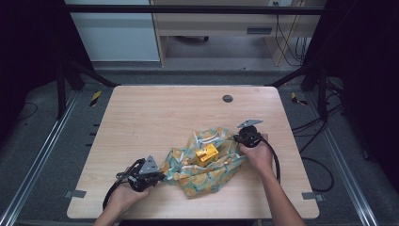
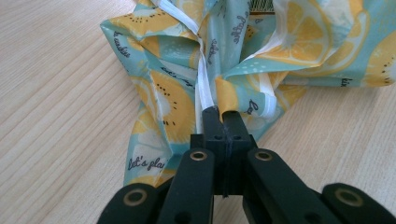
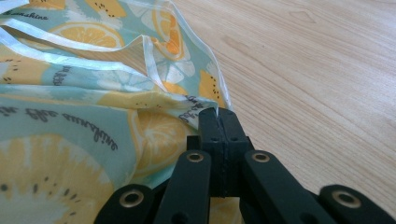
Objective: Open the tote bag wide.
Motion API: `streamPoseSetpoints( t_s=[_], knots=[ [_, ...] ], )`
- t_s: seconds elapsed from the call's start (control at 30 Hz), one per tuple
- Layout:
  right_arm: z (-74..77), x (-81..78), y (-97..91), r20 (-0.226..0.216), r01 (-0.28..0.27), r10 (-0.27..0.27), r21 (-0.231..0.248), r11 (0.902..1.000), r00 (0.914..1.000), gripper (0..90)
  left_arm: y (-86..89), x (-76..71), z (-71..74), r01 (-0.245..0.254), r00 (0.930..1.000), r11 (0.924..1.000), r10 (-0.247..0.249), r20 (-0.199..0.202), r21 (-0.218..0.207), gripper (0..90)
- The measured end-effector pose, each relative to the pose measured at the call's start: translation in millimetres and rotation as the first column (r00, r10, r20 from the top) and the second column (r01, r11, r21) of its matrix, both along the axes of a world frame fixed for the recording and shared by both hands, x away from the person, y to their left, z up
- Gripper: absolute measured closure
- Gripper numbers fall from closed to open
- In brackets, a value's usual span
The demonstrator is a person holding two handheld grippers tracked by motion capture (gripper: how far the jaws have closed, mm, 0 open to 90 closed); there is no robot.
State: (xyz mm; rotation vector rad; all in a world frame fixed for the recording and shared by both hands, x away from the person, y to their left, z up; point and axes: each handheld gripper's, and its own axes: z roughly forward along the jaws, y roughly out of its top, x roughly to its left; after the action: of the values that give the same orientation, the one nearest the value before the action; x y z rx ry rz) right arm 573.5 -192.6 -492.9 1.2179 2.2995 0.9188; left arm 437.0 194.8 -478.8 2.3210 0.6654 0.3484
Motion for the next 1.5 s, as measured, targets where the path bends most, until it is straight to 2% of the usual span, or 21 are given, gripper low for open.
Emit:
streamPoseSetpoints(
  t_s=[0.27, 0.37, 0.4, 0.47, 0.5, 0.53, 0.63, 0.67, 0.73, 0.77, 0.8, 0.87, 1.03, 1.13, 1.2, 1.23, 1.3, 1.33, 1.4, 1.47, 1.5],
  knots=[
    [-0.7, 1.3, 0.8, 0.007, 0.009, -0.009, 0.005, 0.9999, 0.9999, 90.0, -1.2, -3.6, -0.3, 0.009, 0.9999, 0.9999, -0.009, -0.005, 0.008, 90.0],
    [0.6, 0.6, 0.7, 0.009, 0.009, -0.009, 0.009, 0.9999, 0.9999, 90.0, 0.9, -4.4, -0.6, -0.014, 0.9999, 0.9998, 0.014, -0.006, -0.015, 90.0],
    [4.8, -1.6, 0.2, 0.037, 0.008, -0.008, 0.018, 0.9998, 0.9993, 88.4, 1.6, -5.1, -1.0, -0.011, 0.9999, 0.9997, 0.011, -0.007, -0.021, 88.6],
    [10.8, -4.4, -1.8, 0.055, 0.021, -0.023, 0.028, 0.9994, 0.9982, 72.6, 3.0, -7.2, -1.2, -0.020, 0.9997, 0.9996, 0.020, 0.010, -0.017, 79.1],
    [10.8, -4.4, -1.8, 0.055, 0.021, -0.023, 0.028, 0.9994, 0.9982, 72.6, 4.3, -7.8, -0.8, -0.019, 0.9997, 0.9995, 0.019, 0.013, -0.025, 79.1],
    [18.6, -8.7, -5.3, 0.086, 0.033, -0.036, 0.033, 0.9989, 0.9956, 65.6, 7.0, -9.0, 1.6, -0.037, 0.9988, 0.9983, 0.038, 0.031, -0.044, 71.8],
    [31.6, -16.5, -11.3, 0.116, 0.053, -0.060, 0.058, 0.9969, 0.9915, 52.2, 10.5, -9.2, 5.5, -0.044, 0.9980, 0.9968, 0.047, 0.043, -0.067, 60.3],
    [31.6, -16.5, -11.3, 0.116, 0.053, -0.060, 0.058, 0.9969, 0.9915, 52.2, 12.0, -9.4, 7.1, -0.049, 0.9975, 0.9958, 0.052, 0.047, -0.077, 60.3],
    [43.3, -22.5, -16.1, 0.118, 0.058, -0.064, 0.052, 0.9969, 0.9910, 41.8, 14.5, -9.3, 9.0, -0.059, 0.9965, 0.9937, 0.065, 0.053, -0.095, 49.9],
    [43.3, -22.5, -16.1, 0.118, 0.058, -0.064, 0.052, 0.9969, 0.9910, 41.8, 16.0, -9.3, 10.3, -0.063, 0.9961, 0.9924, 0.069, 0.055, -0.105, 49.9],
    [53.4, -27.1, -19.5, 0.138, 0.062, -0.071, 0.067, 0.9958, 0.9878, 39.1, 16.8, -9.5, 11.6, -0.066, 0.9956, 0.9911, 0.073, 0.058, -0.115, 43.8],
    [62.6, -30.8, -20.9, 0.157, 0.059, -0.071, 0.080, 0.9950, 0.9851, 36.2, 17.8, -10.0, 15.1, -0.067, 0.9953, 0.9886, 0.075, 0.060, -0.135, 38.0],
    [81.4, -47.6, -17.7, 0.192, 0.035, -0.052, 0.091, 0.9952, 0.9800, 34.1, 19.3, -14.6, 29.9, -0.035, 0.9955, 0.9810, 0.051, 0.079, -0.191, 29.3],
    [86.5, -56.1, -15.5, 0.201, 0.020, -0.038, 0.092, 0.9956, 0.9788, 34.0, 19.8, -15.6, 36.6, -0.023, 0.9946, 0.9809, 0.042, 0.094, -0.193, 28.6],
    [90.3, -69.9, -11.9, 0.211, 0.002, -0.023, 0.098, 0.9952, 0.9772, 34.5, 20.1, -15.7, 44.9, -0.022, 0.9929, 0.9786, 0.045, 0.110, -0.205, 28.4],
    [90.3, -69.9, -11.9, 0.211, 0.002, -0.023, 0.098, 0.9952, 0.9772, 34.5, 19.4, -15.0, 49.0, -0.022, 0.9921, 0.9770, 0.048, 0.116, -0.212, 28.4],
    [91.0, -79.5, -8.4, 0.209, -0.009, -0.013, 0.105, 0.9944, 0.9778, 35.1, 17.0, -11.0, 56.6, -0.031, 0.9911, 0.9764, 0.058, 0.120, -0.214, 28.8],
    [90.9, -88.7, -4.8, 0.216, -0.027, 0.005, 0.102, 0.9944, 0.9764, 35.6, 11.8, -4.8, 61.2, -0.031, 0.9910, 0.9792, 0.056, 0.121, -0.200, 29.5],
    [90.3, -93.0, -3.0, 0.213, -0.033, 0.011, 0.100, 0.9944, 0.9770, 35.8, 8.1, -1.4, 62.4, -0.029, 0.9916, 0.9807, 0.052, 0.118, -0.193, 30.4],
    [88.0, -105.4, 2.0, 0.207, -0.045, 0.026, 0.089, 0.9950, 0.9779, 36.4, -6.9, 9.3, 62.6, -0.008, 0.9934, 0.9865, 0.027, 0.111, -0.164, 31.0],
    [87.2, -109.1, 3.4, 0.204, -0.050, 0.031, 0.091, 0.9946, 0.9786, 36.4, -6.9, 9.3, 62.6, -0.008, 0.9934, 0.9865, 0.027, 0.111, -0.164, 31.0]
  ],
)
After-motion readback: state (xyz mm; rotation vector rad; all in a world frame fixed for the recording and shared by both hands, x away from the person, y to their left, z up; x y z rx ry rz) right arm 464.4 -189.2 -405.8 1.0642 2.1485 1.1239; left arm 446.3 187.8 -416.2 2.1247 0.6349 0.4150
